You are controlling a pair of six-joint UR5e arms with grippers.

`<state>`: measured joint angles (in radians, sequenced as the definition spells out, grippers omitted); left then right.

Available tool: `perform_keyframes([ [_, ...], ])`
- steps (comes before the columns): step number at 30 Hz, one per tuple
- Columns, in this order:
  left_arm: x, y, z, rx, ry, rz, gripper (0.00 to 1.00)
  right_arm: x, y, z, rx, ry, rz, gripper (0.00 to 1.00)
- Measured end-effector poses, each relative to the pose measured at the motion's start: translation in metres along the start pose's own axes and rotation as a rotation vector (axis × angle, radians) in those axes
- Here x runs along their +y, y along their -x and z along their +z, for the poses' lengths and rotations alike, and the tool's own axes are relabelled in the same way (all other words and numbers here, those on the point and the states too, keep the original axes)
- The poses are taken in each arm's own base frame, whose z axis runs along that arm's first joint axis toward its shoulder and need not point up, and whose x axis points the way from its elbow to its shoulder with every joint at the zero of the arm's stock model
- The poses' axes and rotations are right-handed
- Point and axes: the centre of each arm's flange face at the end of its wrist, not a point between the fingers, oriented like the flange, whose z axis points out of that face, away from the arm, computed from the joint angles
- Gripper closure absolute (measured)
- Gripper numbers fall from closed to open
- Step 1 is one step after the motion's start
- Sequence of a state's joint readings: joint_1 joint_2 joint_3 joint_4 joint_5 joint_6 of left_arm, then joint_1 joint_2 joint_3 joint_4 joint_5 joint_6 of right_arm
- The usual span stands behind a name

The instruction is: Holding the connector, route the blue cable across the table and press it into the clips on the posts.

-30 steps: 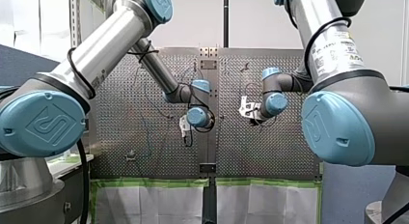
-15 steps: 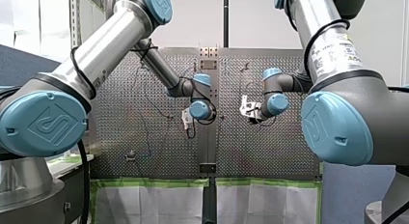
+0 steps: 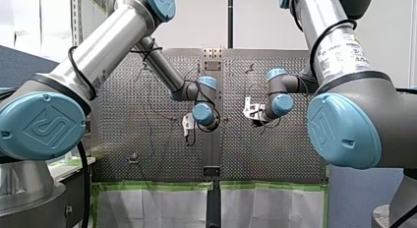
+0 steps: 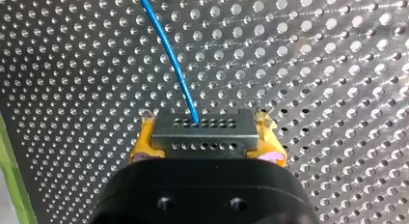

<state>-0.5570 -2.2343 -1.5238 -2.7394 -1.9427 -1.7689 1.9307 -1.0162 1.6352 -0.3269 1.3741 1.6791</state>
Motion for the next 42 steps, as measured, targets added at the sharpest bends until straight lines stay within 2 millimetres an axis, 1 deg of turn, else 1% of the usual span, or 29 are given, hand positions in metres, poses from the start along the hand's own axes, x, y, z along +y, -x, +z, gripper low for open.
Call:
perform_keyframes([
  [5, -0.004, 0.013, -0.002, -0.021, -0.026, -0.01, 1.0, 0.001, -0.004, 0.002, 0.007, -0.002, 0.0, 1.0],
  [10, -0.005, 0.016, -0.001, -0.031, -0.038, -0.016, 1.0, 0.003, -0.011, 0.004, 0.013, 0.0, 0.003, 1.0],
  [17, -0.006, 0.02, 0.006, -0.069, -0.075, -0.042, 1.0, 0.006, -0.015, 0.005, 0.019, 0.004, 0.007, 1.0],
  [27, -0.003, 0.027, 0.017, -0.121, -0.108, -0.07, 1.0, 0.013, -0.032, 0.012, 0.054, 0.007, 0.015, 1.0],
  [30, -0.003, 0.024, 0.022, -0.122, -0.116, -0.073, 1.0, 0.015, -0.034, 0.013, 0.058, 0.01, 0.016, 1.0],
  [34, -0.006, 0.015, 0.031, -0.107, -0.127, -0.068, 1.0, 0.018, -0.035, 0.014, 0.062, 0.016, 0.017, 1.0],
  [37, -0.008, 0.009, 0.041, -0.105, -0.132, -0.069, 1.0, 0.022, -0.036, 0.015, 0.065, 0.022, 0.018, 1.0],
  [42, -0.004, 0.0, 0.06, -0.097, -0.122, -0.07, 1.0, 0.033, -0.041, 0.016, 0.079, 0.035, 0.021, 1.0],
])
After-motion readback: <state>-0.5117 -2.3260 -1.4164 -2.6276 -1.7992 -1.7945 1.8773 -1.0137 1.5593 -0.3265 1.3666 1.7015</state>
